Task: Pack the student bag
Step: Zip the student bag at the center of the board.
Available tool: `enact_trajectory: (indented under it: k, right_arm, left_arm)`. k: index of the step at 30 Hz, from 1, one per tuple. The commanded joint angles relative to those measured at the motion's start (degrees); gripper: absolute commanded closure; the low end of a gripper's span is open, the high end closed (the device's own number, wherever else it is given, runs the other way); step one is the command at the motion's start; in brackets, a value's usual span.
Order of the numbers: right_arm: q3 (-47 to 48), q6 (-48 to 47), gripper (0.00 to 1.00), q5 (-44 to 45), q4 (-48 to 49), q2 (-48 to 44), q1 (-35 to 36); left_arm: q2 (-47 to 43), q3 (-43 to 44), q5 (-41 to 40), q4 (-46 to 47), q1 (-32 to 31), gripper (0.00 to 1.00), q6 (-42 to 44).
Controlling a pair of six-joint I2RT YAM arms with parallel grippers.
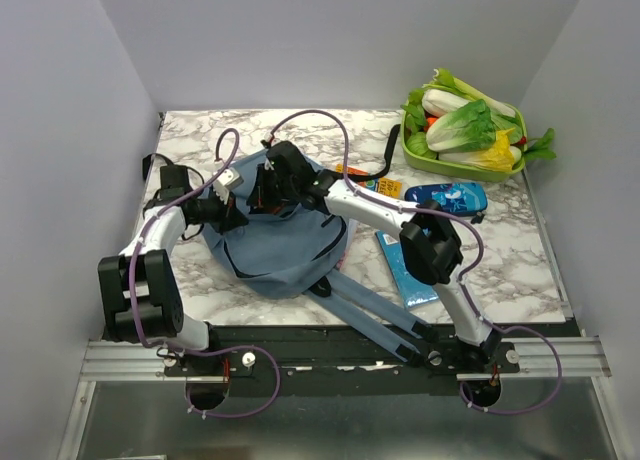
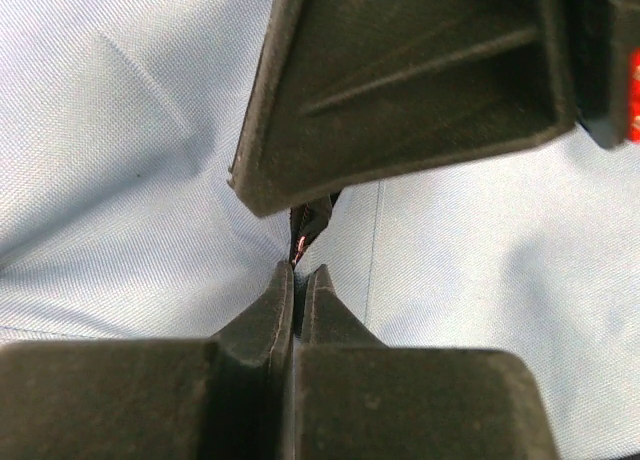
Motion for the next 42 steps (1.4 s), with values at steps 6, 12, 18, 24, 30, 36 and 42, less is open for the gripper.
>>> enact_trajectory:
  k: [6,12,18,24,30,36,42]
  right_arm:
    - [4.2,-0.1,0.99,1.5,-2.1,-2.1,-5.1]
    - [6.7,-2.1,1.0,5.6,-5.4,-2.3,-8.4]
    - [6.0,-3.6,0.99,7.7,-6.6,-3.1,-10.1]
    - [3.2,-5.0,0.99,14.2,-7.8,-3.0,-12.1]
    - [0.5,-1.6,0.99,26.1,-12.2,-3.2,-14.6]
    - [-11.5,1.9,0.99,31.2,-7.6,-12.0,-15.6]
    - [-18.6,1.0,0.93,20.1,2.4,-17.7,-15.0]
  left_arm:
    - [-5.5,6.5,2.6,-10.8,2.2,1.0,1.1]
    - [-7.1,13.5,5.6,-18.1,3.3,1.0,1.5]
    - [-8.5,15.1,6.5,-21.0,3.2,1.0,2.5]
    - [-8.1,16.3,7.3,-22.2,3.3,1.0,2.4]
    - [-7.8,17.8,8.5,-23.3,3.2,1.0,2.4]
    - [-6.9,16.2,7.0,-21.6,3.3,0.95,1.9]
    - [-6.1,12.1,0.2,-3.1,2.0,0.51,-11.7]
